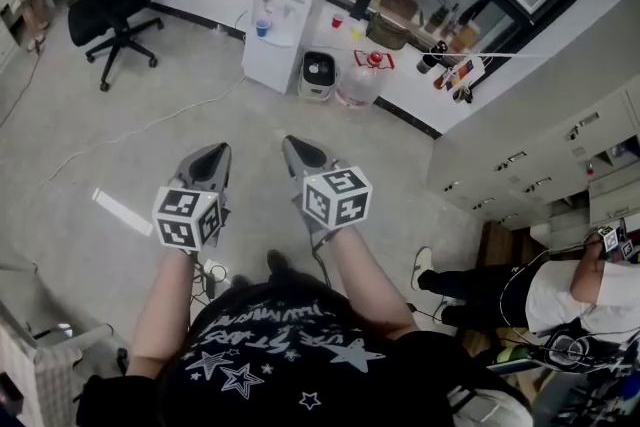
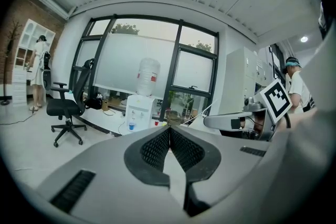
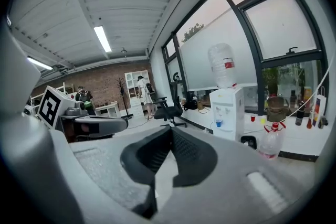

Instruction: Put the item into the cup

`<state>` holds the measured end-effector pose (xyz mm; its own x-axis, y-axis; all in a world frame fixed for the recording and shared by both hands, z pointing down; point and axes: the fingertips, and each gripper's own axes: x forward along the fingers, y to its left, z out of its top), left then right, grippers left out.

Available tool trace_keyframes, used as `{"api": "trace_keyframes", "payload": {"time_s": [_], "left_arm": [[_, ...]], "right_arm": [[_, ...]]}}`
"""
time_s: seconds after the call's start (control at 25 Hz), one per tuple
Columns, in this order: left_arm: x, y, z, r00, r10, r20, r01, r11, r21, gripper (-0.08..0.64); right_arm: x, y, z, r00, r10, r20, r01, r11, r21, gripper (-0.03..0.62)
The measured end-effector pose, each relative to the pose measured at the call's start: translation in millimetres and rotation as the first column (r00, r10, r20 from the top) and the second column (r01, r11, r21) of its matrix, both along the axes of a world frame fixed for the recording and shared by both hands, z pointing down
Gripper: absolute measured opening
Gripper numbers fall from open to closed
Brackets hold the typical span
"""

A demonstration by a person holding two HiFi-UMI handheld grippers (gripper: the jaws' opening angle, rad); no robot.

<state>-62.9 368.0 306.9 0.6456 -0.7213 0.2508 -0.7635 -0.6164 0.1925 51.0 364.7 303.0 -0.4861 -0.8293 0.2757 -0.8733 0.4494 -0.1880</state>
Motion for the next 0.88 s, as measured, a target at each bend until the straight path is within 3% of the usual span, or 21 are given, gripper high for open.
{"api": "trace_keyframes", "payload": {"time_s": [0.48,0.88], "left_arm": [[-51,33,11,1.0,0.014,-0.024,-0.014,1.0,-0.02,0.006],[-55,32,30,1.0,0.012,-0.014,-0.013,0.999,-0.046,0.006]], "right_arm": [[-38,36,5,0.998,0.041,0.041,-0.041,0.999,-0.003,0.0],[-29,40,34,0.996,0.069,0.055,-0.066,0.996,-0.056,0.0]]}}
